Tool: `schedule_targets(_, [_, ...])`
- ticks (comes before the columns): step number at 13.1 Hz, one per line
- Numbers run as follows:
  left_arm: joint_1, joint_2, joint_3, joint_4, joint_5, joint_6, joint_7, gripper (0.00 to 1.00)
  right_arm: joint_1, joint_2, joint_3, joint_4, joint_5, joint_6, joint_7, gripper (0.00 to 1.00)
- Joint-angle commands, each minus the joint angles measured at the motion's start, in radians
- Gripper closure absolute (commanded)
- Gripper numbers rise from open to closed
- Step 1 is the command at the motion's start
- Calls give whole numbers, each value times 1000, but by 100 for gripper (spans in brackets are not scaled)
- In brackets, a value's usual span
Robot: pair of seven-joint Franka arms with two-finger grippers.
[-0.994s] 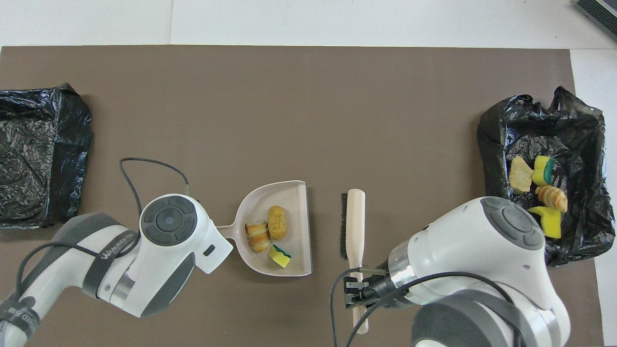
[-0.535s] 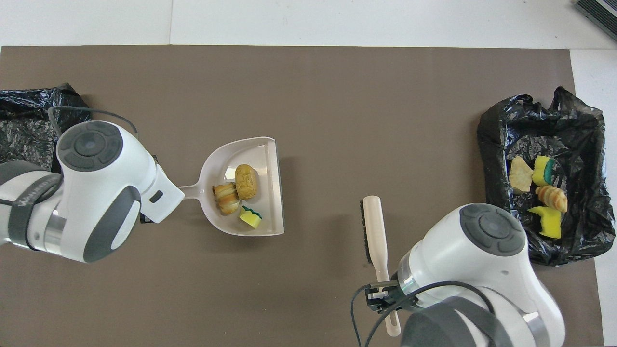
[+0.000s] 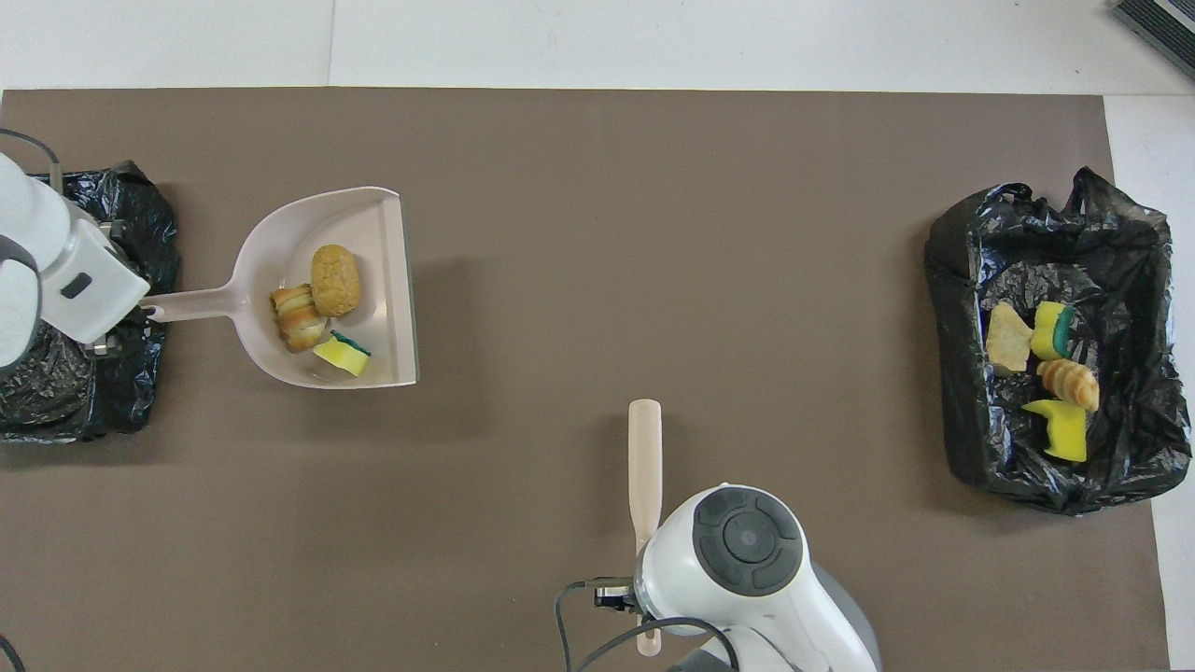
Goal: Sweep and dump trash in bin
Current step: 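Carry the dustpan to the left gripper's bin and tip it in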
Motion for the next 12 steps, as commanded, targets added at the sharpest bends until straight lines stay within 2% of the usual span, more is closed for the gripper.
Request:
schedule_targets(1, [104, 48, -15, 71, 33, -19, 131, 100, 50, 51, -2, 5, 33, 69, 22, 100])
schedule_targets(4, [252, 68, -15, 114, 55, -17, 329, 100, 121, 127, -2, 6, 33, 178, 22, 100])
schedule_targets(7, [377, 119, -13, 209, 60, -10, 530, 100, 121, 127, -2, 3, 34, 166, 4, 96])
schedule_targets(9, [438, 145, -13, 254, 99, 51, 630, 100, 120, 122, -2, -8, 33, 160, 4, 95])
schedule_targets(11, [451, 166, 3, 268, 179, 119, 592, 100, 117, 116, -2, -24, 33, 157, 4, 92])
schedule_targets(12, [446, 171, 5, 288, 237, 128, 560, 100, 117, 121, -2, -28, 33, 158, 3, 85])
